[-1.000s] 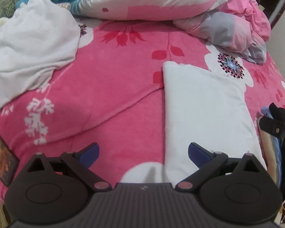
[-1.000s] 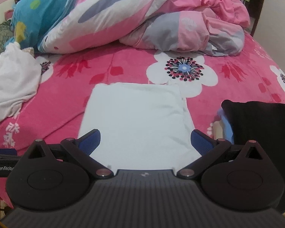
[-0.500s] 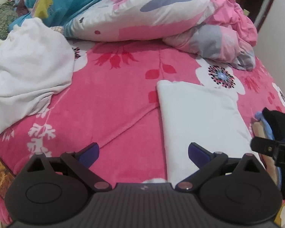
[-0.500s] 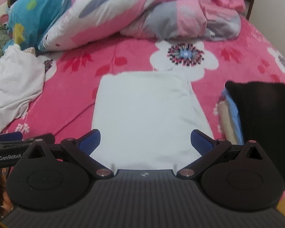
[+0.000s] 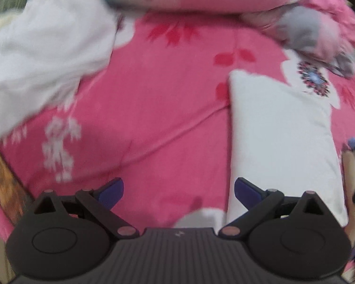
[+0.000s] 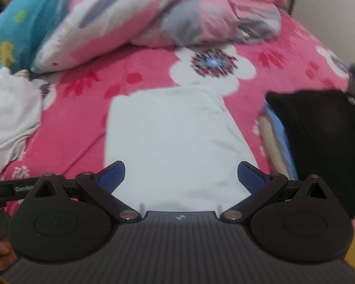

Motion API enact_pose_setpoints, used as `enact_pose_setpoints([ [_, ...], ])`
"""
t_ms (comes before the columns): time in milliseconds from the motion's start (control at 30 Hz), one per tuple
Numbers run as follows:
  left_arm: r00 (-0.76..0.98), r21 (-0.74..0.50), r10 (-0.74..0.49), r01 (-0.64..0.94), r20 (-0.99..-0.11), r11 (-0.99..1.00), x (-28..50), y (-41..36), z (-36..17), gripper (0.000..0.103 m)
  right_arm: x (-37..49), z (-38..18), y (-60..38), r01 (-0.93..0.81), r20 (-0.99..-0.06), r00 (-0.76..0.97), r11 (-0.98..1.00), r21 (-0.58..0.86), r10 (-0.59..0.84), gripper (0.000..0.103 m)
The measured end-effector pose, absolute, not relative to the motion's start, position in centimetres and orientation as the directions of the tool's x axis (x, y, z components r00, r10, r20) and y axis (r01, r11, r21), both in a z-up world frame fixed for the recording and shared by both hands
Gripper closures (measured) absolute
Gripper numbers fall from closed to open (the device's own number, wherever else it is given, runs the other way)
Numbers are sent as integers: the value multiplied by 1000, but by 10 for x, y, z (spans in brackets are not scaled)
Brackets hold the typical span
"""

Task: Fold clothes
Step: 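Open both grippers and move them back from the folded sweatshirt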

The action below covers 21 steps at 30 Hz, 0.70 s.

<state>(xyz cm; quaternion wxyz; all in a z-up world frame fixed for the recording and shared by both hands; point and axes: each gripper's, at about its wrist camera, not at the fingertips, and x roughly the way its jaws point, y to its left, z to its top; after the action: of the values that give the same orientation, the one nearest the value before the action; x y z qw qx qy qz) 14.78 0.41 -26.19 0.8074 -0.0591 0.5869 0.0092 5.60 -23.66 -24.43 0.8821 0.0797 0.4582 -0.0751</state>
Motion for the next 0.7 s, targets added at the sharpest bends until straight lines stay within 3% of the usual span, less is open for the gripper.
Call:
enact_pose_setpoints([
  [367,221,11,16,-25,-975,1000,162,-20,-286,3,63,-279,-249,123,-868,487,992,-39,-94,5],
  [433,214,17,18,-3,-977,1000,164,-28,-288,4,70,-283,-252,95,-864,499,995,-22,-67,10],
  [500,208,25,20,21,-978,999,166,-37,-290,5,79,-287,-252,60,-861,508,998,-2,-33,23],
  [700,204,63,49,62,-978,996,165,-52,-297,15,105,-299,-247,-24,-848,528,999,47,53,45],
])
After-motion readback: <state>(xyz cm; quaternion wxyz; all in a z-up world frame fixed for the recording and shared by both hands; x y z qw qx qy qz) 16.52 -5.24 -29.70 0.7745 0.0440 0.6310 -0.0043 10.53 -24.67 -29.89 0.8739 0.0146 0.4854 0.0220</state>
